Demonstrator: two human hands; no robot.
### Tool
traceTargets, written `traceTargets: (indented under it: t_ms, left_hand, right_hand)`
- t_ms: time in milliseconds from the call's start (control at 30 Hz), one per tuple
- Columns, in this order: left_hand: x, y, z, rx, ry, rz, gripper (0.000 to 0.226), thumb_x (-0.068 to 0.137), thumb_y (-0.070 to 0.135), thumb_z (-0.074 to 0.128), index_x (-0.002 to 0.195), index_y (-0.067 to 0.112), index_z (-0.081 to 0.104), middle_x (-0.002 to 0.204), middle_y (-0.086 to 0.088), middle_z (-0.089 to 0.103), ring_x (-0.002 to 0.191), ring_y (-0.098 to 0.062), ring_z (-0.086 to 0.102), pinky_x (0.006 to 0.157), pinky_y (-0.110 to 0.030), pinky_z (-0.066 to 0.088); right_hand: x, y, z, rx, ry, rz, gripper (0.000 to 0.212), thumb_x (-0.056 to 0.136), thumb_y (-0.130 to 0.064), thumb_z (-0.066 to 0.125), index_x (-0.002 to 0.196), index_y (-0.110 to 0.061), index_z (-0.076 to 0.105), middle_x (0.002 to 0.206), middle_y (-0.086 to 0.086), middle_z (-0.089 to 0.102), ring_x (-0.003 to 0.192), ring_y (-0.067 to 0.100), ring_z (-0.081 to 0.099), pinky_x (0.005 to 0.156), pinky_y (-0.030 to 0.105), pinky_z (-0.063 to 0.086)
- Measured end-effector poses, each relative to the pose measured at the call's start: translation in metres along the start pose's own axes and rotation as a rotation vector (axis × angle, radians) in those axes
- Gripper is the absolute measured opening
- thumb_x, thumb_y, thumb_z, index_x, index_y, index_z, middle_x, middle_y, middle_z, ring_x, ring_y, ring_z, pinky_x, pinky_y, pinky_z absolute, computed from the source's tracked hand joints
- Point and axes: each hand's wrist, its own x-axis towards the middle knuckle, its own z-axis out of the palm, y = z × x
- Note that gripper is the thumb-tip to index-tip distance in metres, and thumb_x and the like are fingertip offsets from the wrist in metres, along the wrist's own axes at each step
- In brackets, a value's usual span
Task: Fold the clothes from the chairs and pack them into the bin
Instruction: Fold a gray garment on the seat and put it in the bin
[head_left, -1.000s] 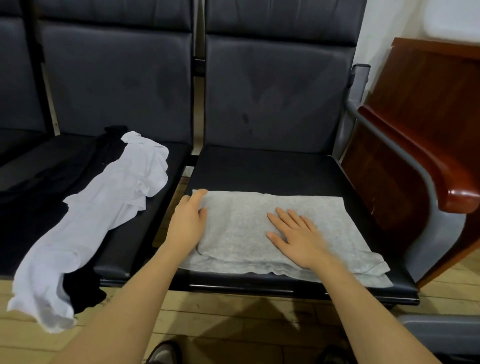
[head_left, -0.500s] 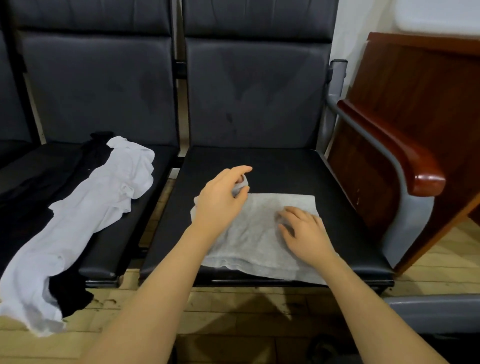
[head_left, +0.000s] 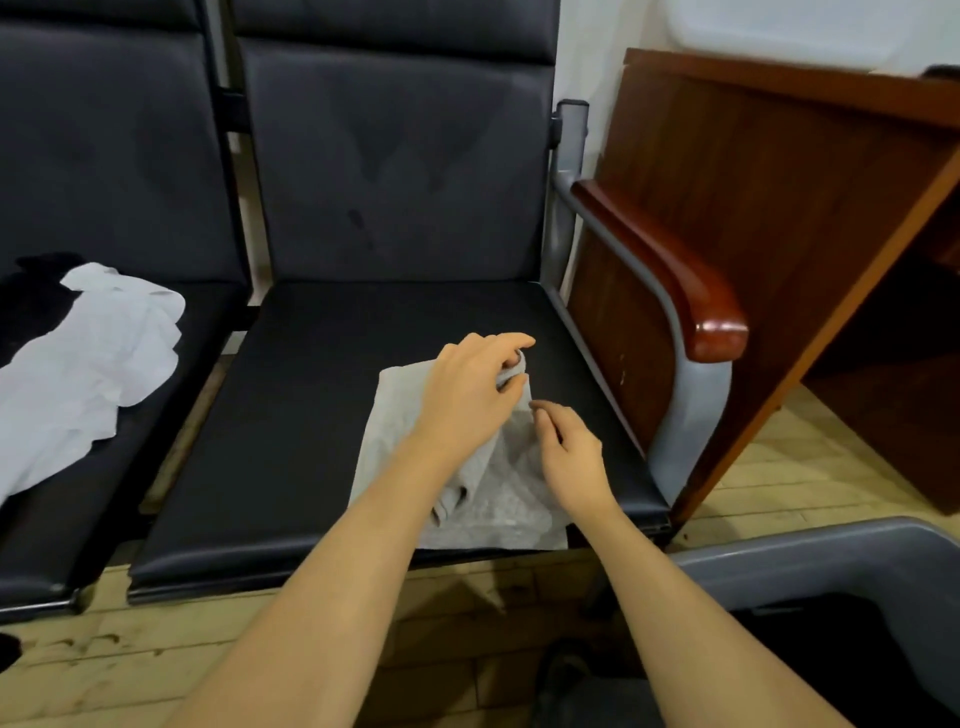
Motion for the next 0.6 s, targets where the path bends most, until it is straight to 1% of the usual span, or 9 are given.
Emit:
traceTargets:
  t_ms: [100,133,233,300,367,433,467,533,600]
  left_hand:
    - [0.000,-0.007,0.005,-0.049,-0.130,-0.070,0.036,0.091,0.023,0.059,0.127,0.022,0.056,0.112,0.007,0.061,0.105,-0.011,0.052,0.094,-0.033,0.042]
    - [-0.001,-0.011,0.005,-0.075,-0.108,-0.096,0.034,0.093,0.024,0.057,0.126,0.020,0.057,0.116,0.005,0.058,0.106,-0.012,0.053,0.095,-0.035,0.043]
    - [-0.009,-0.021,-0.005,-0.189,0.130,-0.214,0.024,0.096,0.020,0.052,0.117,0.014,0.062,0.114,0.004,0.055,0.103,-0.010,0.056,0.093,-0.033,0.046]
    - [-0.017,-0.032,-0.011,-0.119,0.176,-0.246,0.022,0.096,0.016,0.050,0.114,0.013,0.063,0.112,0.003,0.057,0.103,-0.011,0.056,0.093,-0.034,0.046]
    - [-0.025,-0.046,-0.013,0.024,0.074,-0.265,0.023,0.096,0.016,0.050,0.115,0.014,0.062,0.115,0.000,0.059,0.107,-0.017,0.055,0.094,-0.038,0.044]
    - [-0.033,-0.058,-0.013,0.140,-0.099,-0.282,0.029,0.097,0.019,0.048,0.123,0.016,0.059,0.127,0.000,0.056,0.121,-0.020,0.049,0.098,-0.040,0.040]
    - [-0.038,-0.062,-0.011,0.197,-0.213,-0.296,0.034,0.099,0.025,0.042,0.131,0.019,0.053,0.138,0.000,0.049,0.131,-0.020,0.040,0.105,-0.040,0.034]
    - [-0.049,-0.071,-0.009,0.334,-0.462,-0.334,0.045,0.102,0.038,0.024,0.147,0.029,0.028,0.157,0.004,0.019,0.145,-0.016,0.012,0.115,-0.037,0.012]
    - [-0.055,-0.077,-0.010,0.374,-0.590,-0.364,0.048,0.102,0.042,0.013,0.150,0.037,0.008,0.158,0.011,-0.001,0.145,-0.012,-0.005,0.117,-0.035,-0.002]
  right_hand:
    - [0.004,-0.001,-0.002,0.075,0.054,0.065,0.031,0.101,-0.033,0.036,0.120,-0.022,0.059,0.112,-0.007,0.058,0.108,0.012,0.053,0.103,0.047,0.037]
    - [0.006,-0.002,-0.001,0.074,0.067,0.074,0.031,0.101,-0.034,0.037,0.119,-0.021,0.059,0.110,-0.007,0.057,0.106,0.012,0.053,0.103,0.047,0.037]
    - [0.011,-0.009,0.001,0.009,0.071,0.074,0.029,0.099,-0.038,0.042,0.116,-0.022,0.058,0.105,-0.008,0.056,0.101,0.011,0.053,0.105,0.044,0.034]
    - [0.015,-0.015,0.006,-0.065,0.079,0.046,0.033,0.095,-0.044,0.047,0.119,-0.023,0.056,0.109,-0.006,0.057,0.104,0.013,0.054,0.105,0.039,0.028]
    - [0.020,-0.020,0.011,-0.143,0.067,-0.001,0.040,0.091,-0.049,0.053,0.122,-0.025,0.054,0.115,-0.007,0.055,0.109,0.013,0.051,0.102,0.037,0.025]
    - [0.024,-0.023,0.018,-0.233,0.058,-0.084,0.043,0.086,-0.053,0.059,0.119,-0.026,0.054,0.112,-0.009,0.054,0.109,0.011,0.047,0.098,0.031,0.023]
    - [0.025,-0.025,0.022,-0.260,0.058,-0.120,0.043,0.083,-0.055,0.061,0.116,-0.027,0.054,0.108,-0.011,0.053,0.107,0.010,0.046,0.095,0.029,0.022]
    - [0.026,-0.030,0.028,-0.270,0.014,-0.126,0.045,0.080,-0.057,0.064,0.112,-0.027,0.053,0.101,-0.013,0.051,0.101,0.007,0.043,0.092,0.029,0.020]
    - [0.028,-0.032,0.033,-0.318,-0.061,-0.084,0.042,0.081,-0.052,0.065,0.113,-0.027,0.052,0.100,-0.014,0.052,0.101,0.007,0.043,0.094,0.032,0.019]
